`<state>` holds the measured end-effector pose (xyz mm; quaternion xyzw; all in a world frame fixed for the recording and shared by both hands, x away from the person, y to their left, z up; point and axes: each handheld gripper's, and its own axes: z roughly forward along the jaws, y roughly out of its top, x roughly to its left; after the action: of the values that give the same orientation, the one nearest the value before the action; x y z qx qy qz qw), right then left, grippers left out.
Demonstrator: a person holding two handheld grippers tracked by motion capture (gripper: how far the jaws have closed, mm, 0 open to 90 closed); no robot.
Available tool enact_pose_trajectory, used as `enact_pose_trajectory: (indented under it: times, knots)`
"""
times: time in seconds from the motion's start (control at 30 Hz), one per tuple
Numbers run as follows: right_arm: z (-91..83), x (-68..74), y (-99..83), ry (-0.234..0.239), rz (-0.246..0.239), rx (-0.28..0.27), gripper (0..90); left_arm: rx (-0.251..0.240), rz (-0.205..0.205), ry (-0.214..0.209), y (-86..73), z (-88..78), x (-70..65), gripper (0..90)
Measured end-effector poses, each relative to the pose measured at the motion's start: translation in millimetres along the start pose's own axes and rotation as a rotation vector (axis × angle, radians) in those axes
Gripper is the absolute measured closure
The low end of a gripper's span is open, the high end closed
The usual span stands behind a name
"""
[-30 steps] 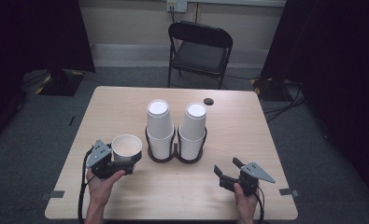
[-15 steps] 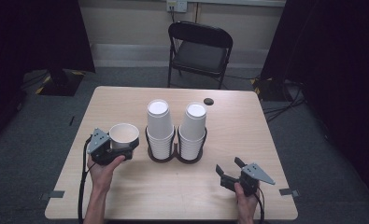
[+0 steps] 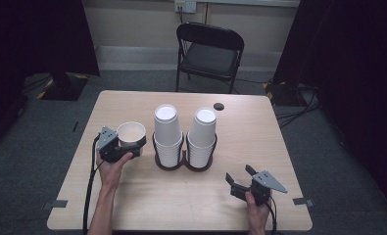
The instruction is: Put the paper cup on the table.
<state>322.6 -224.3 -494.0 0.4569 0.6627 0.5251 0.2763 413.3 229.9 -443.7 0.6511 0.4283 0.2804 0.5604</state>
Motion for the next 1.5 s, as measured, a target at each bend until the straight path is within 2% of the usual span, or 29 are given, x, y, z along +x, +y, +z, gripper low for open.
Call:
enact_pose_trajectory:
  times: [0.03, 0.17, 0.23, 0.5, 0.63, 0.7, 0.93, 1.03, 1.13, 1.23, 1.3, 1.5]
  knots:
    - [0.1, 0.1, 0.0, -0.002, 0.0, -0.001, 13.8, 0.006, 0.003, 0.01, -0.6, 2.2, 1.5, 7.6]
    - [0.4, 0.1, 0.1, -0.004, 0.001, 0.002, 13.9, 0.015, -0.002, 0.004, -3.2, 10.4, 5.9, 7.6]
    - [0.3, 0.2, 0.0, -0.006, 0.0, 0.001, 13.9, 0.016, 0.014, -0.005, -4.9, 13.6, 6.4, 7.6]
    - [1.8, 1.0, 0.6, -0.011, -0.004, 0.016, 13.9, 0.055, 0.022, -0.001, -14.1, 25.2, 6.2, 7.5]
    - [1.9, 1.1, 0.6, -0.009, -0.006, 0.016, 13.9, 0.069, 0.015, -0.008, -20.1, 29.0, 6.0, 7.5]
    - [1.6, 0.7, 0.6, -0.008, 0.0, 0.016, 13.9, 0.084, 0.013, 0.003, -22.8, 30.9, 7.0, 7.5]
    - [3.0, 0.6, 1.1, -0.019, 0.004, 0.027, 14.1, 0.118, 0.027, 0.016, -27.3, 28.8, 7.9, 9.0]
    - [2.7, 0.7, 1.0, -0.02, 0.003, 0.026, 14.1, 0.14, 0.054, 0.026, -28.9, 30.1, 6.3, 9.9]
    - [3.0, 0.4, 1.0, -0.018, 0.003, 0.026, 14.0, 0.156, 0.055, 0.027, -30.7, 31.3, 7.0, 10.8]
    - [2.8, -0.1, 1.1, -0.011, 0.007, 0.032, 14.0, 0.168, 0.075, 0.039, -31.9, 32.8, 7.3, 11.9]
    - [2.6, -0.4, 0.9, -0.005, 0.008, 0.03, 14.0, 0.174, 0.069, 0.037, -32.1, 32.3, 7.2, 12.1]
    - [2.6, 0.1, 0.9, -0.006, 0.005, 0.034, 13.9, 0.249, 0.074, 0.036, -39.6, 35.7, 8.2, 15.2]
